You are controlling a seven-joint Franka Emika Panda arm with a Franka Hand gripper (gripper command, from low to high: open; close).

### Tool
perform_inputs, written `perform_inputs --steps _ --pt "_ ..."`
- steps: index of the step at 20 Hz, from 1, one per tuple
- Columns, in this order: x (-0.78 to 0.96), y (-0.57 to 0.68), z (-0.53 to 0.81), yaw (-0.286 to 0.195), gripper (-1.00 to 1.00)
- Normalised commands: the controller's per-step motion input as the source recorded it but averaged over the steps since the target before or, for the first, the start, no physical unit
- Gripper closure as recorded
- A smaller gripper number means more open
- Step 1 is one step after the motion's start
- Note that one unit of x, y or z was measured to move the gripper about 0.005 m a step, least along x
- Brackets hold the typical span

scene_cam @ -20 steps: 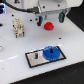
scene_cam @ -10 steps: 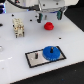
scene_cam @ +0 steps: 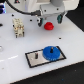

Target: Insert the blue gear onto the right peg, followed by the red gear

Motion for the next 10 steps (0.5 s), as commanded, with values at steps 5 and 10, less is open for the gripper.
perform_inputs --steps 5,10 --pt "-0.35 0.06 -0.33 0.0 -1.0" --pt "-0.42 0.08 -0.29 0.0 -1.0"
